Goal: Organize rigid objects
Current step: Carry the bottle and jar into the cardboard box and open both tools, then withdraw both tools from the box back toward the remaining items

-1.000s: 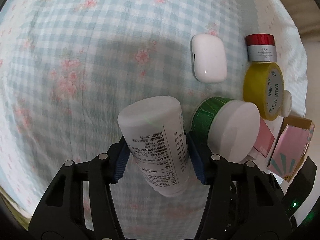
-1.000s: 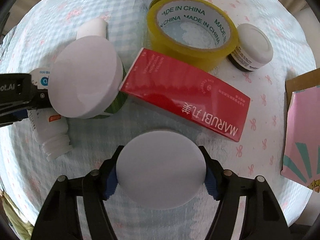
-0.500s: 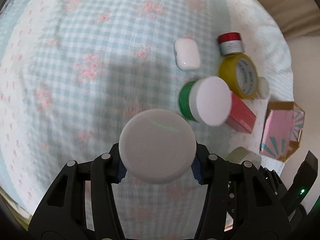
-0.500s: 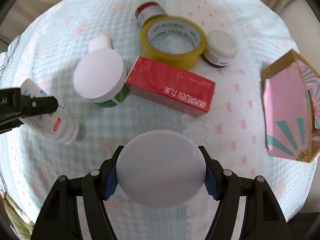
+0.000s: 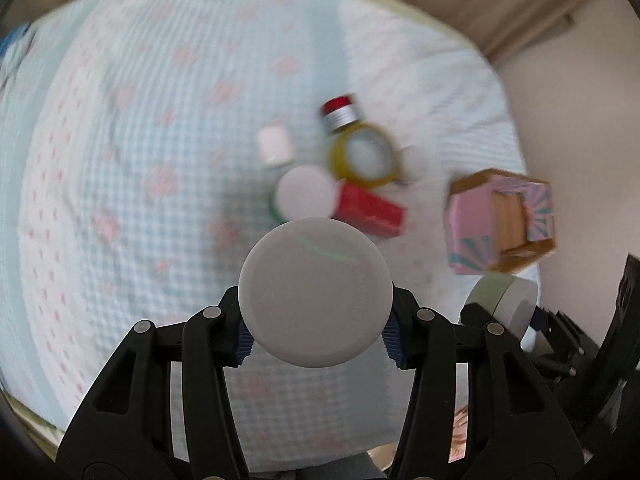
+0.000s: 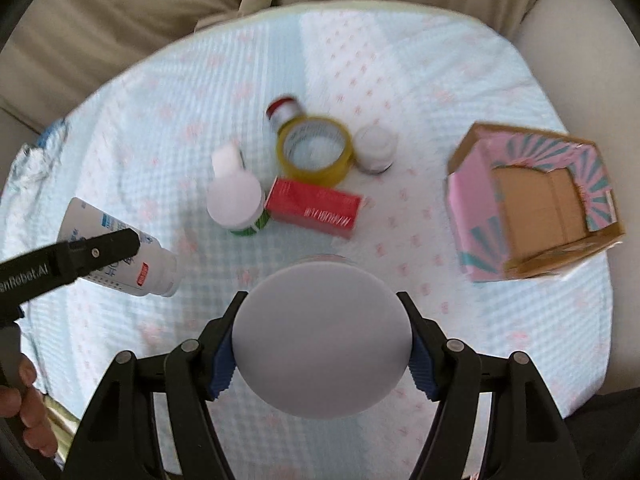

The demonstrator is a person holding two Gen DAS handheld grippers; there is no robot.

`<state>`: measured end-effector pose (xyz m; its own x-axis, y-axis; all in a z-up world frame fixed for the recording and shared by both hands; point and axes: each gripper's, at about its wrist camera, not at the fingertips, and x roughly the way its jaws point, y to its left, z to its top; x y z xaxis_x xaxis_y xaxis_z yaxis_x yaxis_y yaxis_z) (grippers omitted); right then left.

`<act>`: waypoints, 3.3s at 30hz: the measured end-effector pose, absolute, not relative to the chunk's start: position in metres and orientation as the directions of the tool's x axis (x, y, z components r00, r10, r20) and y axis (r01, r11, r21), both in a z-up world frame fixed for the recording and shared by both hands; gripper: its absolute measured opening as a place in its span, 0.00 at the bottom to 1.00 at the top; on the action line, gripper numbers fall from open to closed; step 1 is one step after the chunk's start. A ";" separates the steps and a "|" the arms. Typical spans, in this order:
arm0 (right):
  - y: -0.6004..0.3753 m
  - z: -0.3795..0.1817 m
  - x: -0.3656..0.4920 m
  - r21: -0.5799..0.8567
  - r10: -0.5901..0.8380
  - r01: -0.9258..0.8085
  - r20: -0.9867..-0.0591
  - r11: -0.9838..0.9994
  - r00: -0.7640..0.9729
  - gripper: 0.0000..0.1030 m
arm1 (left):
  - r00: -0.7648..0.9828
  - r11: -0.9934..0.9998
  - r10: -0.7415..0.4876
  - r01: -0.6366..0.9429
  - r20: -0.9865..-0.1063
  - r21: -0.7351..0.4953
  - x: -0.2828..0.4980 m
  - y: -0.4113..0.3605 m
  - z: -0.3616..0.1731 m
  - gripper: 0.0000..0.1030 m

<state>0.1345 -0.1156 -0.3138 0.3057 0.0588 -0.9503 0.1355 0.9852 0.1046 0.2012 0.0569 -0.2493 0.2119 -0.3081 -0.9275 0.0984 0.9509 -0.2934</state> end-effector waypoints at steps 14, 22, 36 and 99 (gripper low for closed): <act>-0.284 -0.204 0.127 0.092 0.011 0.166 -0.901 0.982 0.434 0.64 | 0.322 0.915 -0.394 0.225 -0.861 -0.335 0.211 -0.120 -0.169 0.46; -0.405 -0.219 0.135 0.089 0.022 0.149 -0.915 0.985 0.404 0.64 | 0.295 0.915 -0.395 0.209 -0.870 -0.345 0.221 -0.242 -0.198 0.46; -0.520 -0.335 0.174 0.060 0.038 0.081 -0.967 0.995 0.252 0.64 | 0.111 0.947 -0.210 0.268 -0.971 -0.174 0.248 -0.379 -0.331 0.46; -0.409 -0.182 0.077 0.002 -0.024 0.051 -0.861 0.999 0.508 1.00 | 0.396 0.975 -0.119 0.221 -0.911 -0.031 0.131 -0.136 -0.165 1.00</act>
<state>0.0772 -0.4093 -0.1817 0.5082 -0.0243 -0.8609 0.0513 0.9987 0.0020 0.1306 -0.1364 -0.1652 0.3959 -0.1192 -0.9105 0.2211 0.9747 -0.0315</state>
